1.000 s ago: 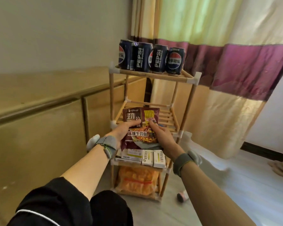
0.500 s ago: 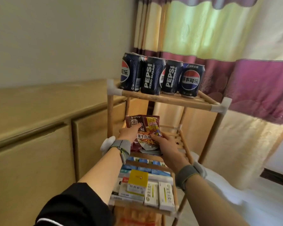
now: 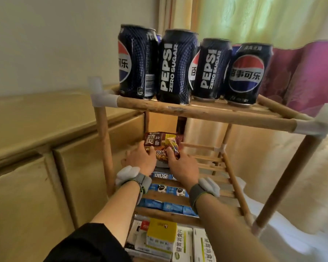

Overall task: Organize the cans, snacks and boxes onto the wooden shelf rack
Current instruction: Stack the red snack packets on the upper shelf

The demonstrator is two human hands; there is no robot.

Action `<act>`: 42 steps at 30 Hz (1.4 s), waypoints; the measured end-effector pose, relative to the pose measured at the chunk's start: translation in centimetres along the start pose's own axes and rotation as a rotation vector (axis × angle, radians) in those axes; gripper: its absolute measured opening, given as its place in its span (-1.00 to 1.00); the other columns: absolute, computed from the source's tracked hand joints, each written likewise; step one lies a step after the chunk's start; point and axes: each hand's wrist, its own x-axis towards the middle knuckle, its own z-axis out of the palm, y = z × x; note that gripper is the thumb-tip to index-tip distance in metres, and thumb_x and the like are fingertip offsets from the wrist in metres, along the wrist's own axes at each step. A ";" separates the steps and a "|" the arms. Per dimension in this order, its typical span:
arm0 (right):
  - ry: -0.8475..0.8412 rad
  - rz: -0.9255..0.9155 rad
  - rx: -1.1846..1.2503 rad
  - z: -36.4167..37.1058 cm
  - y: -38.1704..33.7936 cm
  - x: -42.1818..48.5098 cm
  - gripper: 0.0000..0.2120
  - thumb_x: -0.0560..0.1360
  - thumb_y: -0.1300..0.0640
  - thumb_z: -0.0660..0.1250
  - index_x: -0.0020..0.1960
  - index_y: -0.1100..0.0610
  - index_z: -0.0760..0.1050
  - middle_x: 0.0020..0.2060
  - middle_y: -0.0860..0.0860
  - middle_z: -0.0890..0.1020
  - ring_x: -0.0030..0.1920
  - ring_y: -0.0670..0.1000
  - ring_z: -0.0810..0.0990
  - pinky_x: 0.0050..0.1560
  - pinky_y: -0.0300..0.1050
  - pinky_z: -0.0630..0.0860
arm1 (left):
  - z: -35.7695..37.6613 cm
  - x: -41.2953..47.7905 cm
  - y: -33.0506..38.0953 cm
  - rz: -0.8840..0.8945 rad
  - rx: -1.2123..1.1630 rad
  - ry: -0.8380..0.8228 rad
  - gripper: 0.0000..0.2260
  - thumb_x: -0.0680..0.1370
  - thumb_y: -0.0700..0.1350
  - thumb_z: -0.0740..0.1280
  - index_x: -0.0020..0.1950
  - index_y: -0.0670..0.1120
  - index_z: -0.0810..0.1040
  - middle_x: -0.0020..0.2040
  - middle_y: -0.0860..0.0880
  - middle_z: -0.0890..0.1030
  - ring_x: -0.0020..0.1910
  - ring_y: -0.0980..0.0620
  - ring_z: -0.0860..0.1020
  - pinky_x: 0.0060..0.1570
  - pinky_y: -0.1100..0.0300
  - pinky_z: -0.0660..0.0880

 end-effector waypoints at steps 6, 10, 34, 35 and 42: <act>-0.025 -0.075 0.071 0.4 0.9 0.2 -0.22 0.47 -0.44 -0.25 0.43 -0.09 0.38 0.32 0.14 0.54 0.28 0.23 0.46 0.31 0.26 0.37 | 0.6 -1.2 -1.3 0.192 -0.033 0.184 -0.60 0.65 0.18 0.05 0.48 0.16 0.29 0.36 -0.04 0.47 0.31 -0.12 0.43 0.24 -0.07 0.39; 0.030 -0.090 0.190 -0.5 0.9 -1.0 -0.55 0.61 -0.18 0.07 0.48 -0.16 0.22 0.23 0.07 0.62 0.18 0.19 0.57 0.25 0.18 0.44 | 0.4 -2.2 -1.1 0.298 -0.034 0.167 -0.58 0.54 0.11 0.25 0.41 0.19 0.37 0.42 -0.03 0.34 0.32 -0.12 0.40 0.29 -0.08 0.34; 0.109 -0.280 -0.174 -9.7 5.9 -16.9 -0.63 0.56 0.17 0.20 0.36 0.08 0.40 0.30 0.07 0.51 0.26 0.14 0.50 0.18 0.17 0.52 | -4.3 -15.0 1.5 0.664 0.341 -0.091 -0.42 0.52 0.00 0.29 0.52 0.05 0.20 0.49 -0.11 0.26 0.45 -0.19 0.26 0.34 -0.10 0.29; 0.146 -0.291 -0.177 -10.3 6.8 -18.2 -0.66 0.55 0.16 0.22 0.33 0.06 0.41 0.28 0.04 0.53 0.22 0.12 0.53 0.12 0.17 0.56 | -4.0 -16.9 1.7 0.737 0.335 -0.048 -0.50 0.52 -0.03 0.28 0.45 -0.01 0.28 0.41 -0.11 0.35 0.37 -0.18 0.34 0.24 -0.06 0.34; 0.230 -0.194 -0.291 -13.2 17.4 -25.2 -0.71 0.58 0.12 0.19 0.29 0.07 0.46 0.16 0.04 0.57 0.10 0.09 0.57 0.03 0.09 0.58 | 2.9 -28.4 1.0 1.083 0.268 -0.038 -0.71 0.39 -0.12 0.30 0.11 -0.09 0.52 0.01 -0.09 0.57 -0.04 -0.11 0.54 -0.17 0.04 0.45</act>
